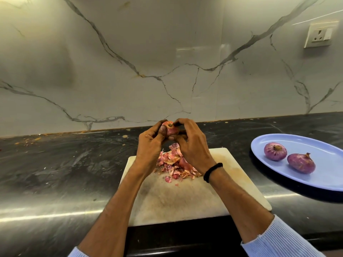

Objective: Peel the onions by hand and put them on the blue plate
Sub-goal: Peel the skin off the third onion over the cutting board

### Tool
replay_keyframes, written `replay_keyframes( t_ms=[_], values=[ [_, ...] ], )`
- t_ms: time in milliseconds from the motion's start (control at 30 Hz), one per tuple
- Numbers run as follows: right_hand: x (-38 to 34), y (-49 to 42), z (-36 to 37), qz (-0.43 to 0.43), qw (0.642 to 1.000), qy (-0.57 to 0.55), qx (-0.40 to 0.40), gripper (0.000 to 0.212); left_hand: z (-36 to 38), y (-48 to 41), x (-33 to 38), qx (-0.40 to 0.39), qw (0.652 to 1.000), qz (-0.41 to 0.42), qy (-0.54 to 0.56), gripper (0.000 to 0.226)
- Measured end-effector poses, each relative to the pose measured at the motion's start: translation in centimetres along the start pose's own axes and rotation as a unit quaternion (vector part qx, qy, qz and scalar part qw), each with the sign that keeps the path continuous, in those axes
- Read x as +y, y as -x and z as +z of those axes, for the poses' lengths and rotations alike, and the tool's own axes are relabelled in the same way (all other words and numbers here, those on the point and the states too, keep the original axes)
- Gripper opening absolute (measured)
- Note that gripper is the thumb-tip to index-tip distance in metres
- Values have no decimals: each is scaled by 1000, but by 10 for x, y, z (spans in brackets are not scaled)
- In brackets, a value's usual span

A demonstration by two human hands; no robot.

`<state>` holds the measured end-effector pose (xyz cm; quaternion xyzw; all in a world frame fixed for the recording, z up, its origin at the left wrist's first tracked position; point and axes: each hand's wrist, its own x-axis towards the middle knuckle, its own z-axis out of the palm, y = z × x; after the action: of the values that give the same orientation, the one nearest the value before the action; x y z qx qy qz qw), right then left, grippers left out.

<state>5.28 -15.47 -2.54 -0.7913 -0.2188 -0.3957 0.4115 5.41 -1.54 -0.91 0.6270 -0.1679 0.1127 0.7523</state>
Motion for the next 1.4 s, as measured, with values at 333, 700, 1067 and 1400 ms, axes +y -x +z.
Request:
replay_keyframes(
  t_ms=[333,700,1067,1400],
  values=[
    [-2,2,2,-31,999,24,17,10,-1,-1,-2,6,1000,13,-14,29],
    [-1,0,-1,-32,998,57,9,20,0,0,-3,4,999,21,-33,23],
    [-9,1,0,44,997,-66,22,27,1,3,-1,13,998,46,-35,30],
    [1,0,-2,-46,991,84,92,4,5,8,-1,-16,1000,13,-22,29]
  ],
)
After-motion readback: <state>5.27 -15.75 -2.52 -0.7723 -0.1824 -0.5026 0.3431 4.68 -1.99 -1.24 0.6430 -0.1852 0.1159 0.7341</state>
